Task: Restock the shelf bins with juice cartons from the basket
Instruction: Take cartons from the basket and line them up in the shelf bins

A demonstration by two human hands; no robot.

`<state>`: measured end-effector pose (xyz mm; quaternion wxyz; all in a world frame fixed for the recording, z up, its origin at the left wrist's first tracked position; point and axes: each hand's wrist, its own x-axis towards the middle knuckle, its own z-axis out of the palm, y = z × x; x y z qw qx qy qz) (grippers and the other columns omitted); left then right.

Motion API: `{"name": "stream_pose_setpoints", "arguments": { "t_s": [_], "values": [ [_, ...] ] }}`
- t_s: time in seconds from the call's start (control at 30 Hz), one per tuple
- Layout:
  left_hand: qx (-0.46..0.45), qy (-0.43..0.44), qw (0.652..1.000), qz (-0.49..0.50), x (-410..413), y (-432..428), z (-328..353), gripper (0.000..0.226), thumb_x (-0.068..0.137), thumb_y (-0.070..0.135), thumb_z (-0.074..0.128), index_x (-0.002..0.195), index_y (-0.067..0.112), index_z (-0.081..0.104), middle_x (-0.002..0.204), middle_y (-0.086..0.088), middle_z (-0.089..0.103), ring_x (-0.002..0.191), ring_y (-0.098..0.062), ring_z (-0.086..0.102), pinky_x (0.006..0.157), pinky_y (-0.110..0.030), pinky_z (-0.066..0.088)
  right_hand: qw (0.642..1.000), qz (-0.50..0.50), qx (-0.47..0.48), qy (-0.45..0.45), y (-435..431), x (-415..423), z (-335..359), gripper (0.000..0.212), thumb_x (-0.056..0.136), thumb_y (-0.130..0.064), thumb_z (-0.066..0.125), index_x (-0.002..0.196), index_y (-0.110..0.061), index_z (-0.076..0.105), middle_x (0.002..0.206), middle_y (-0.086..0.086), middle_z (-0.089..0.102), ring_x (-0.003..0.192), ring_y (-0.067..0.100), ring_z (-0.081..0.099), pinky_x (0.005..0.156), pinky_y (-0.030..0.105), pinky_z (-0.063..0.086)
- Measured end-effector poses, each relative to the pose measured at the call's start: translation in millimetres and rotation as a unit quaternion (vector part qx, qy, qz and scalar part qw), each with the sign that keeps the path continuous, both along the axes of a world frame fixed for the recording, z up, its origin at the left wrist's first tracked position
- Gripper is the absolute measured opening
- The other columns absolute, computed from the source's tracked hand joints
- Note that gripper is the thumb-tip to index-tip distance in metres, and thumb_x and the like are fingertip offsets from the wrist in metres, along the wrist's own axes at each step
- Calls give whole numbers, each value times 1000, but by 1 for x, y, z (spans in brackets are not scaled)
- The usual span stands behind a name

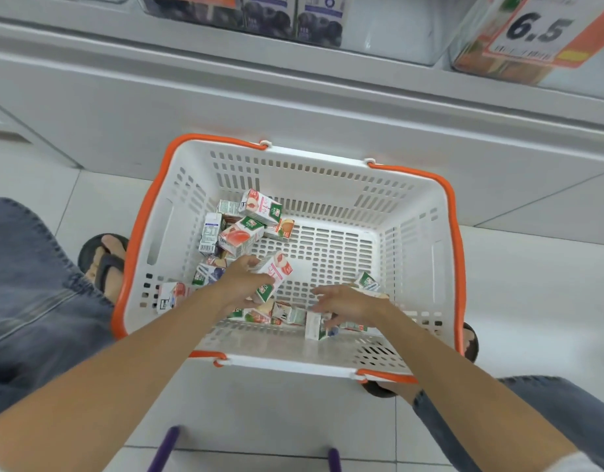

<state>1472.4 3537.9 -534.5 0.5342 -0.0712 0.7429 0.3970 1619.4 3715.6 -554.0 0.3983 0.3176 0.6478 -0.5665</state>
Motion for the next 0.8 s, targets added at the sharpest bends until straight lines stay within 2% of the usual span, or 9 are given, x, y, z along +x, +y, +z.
{"name": "stream_pose_setpoints", "arguments": {
  "t_s": [0.13, 0.27, 0.37, 0.47, 0.57, 0.63, 0.67, 0.73, 0.8],
  "values": [
    [-13, -17, 1000, 6, -1, -10, -1, 56, 84, 9, 72, 131, 24, 45, 105, 4, 57, 90, -19, 64, 74, -35, 58, 984, 171, 52, -2, -9, -1, -18, 85, 87, -4, 62, 155, -25, 16, 160, 6, 23, 126, 33, 52, 92, 38, 50],
    [-19, -12, 1000, -15, 0, -14, -4, 52, 84, 11, 72, 129, 23, 49, 123, -6, 59, 85, -17, 64, 60, -26, 52, 934, 311, 170, 40, -13, 0, -34, 85, 80, -7, 70, 151, -26, 28, 156, 5, 33, 138, 28, 38, 110, 39, 36],
    [-25, 36, 998, -34, 0, -14, -5, 56, 82, 15, 75, 132, 20, 50, 121, -4, 57, 77, -12, 60, 51, -19, 46, 933, 296, 199, 51, -6, 0, -35, 79, 77, -18, 78, 146, -19, 38, 150, 4, 42, 135, 26, 41, 110, 37, 36],
    [-26, 104, 994, -29, -4, -12, 0, 68, 77, 20, 79, 135, 14, 44, 106, -2, 57, 82, -10, 57, 64, -21, 45, 942, 250, 208, 86, 6, -3, -22, 61, 74, -23, 82, 129, -18, 54, 130, 3, 57, 116, 25, 56, 94, 36, 49],
    [-1, 151, 988, -13, -15, -5, 18, 69, 74, 18, 82, 133, 15, 48, 110, 1, 55, 99, -19, 58, 78, -25, 47, 959, 106, 218, 145, 21, -18, 14, 54, 71, -32, 85, 119, -17, 64, 120, 1, 63, 101, 17, 58, 75, 24, 49],
    [31, 176, 984, 3, -23, 2, 37, 53, 72, 15, 83, 117, 21, 58, 105, 3, 60, 100, -23, 60, 73, -25, 50, 959, 14, 203, 195, 27, -37, 51, 57, 69, -40, 86, 119, -20, 66, 118, -8, 61, 101, 9, 56, 81, 24, 46],
    [50, 186, 981, 3, -27, 6, 50, 54, 71, 14, 84, 118, 19, 58, 108, 2, 62, 101, -24, 61, 74, -28, 52, 956, -14, 179, 231, 28, -49, 73, 50, 69, -42, 85, 111, -22, 69, 110, -10, 64, 95, 7, 58, 82, 26, 45],
    [85, 206, 975, -5, -37, 15, 77, 61, 68, 15, 86, 123, 14, 59, 115, -3, 63, 105, -26, 62, 85, -35, 53, 943, -34, 142, 300, 25, -71, 118, 35, 69, -37, 86, 95, -18, 72, 90, 1, 70, 77, 11, 62, 72, 32, 48],
    [129, 230, 964, -1, -47, 18, 109, 45, 65, 13, 85, 107, 18, 67, 95, 1, 71, 88, -24, 66, 73, -31, 55, 925, -38, 162, 342, 18, -91, 165, 35, 71, -33, 85, 96, -13, 71, 93, 12, 70, 76, 19, 63, 73, 36, 50]
  ]
}}
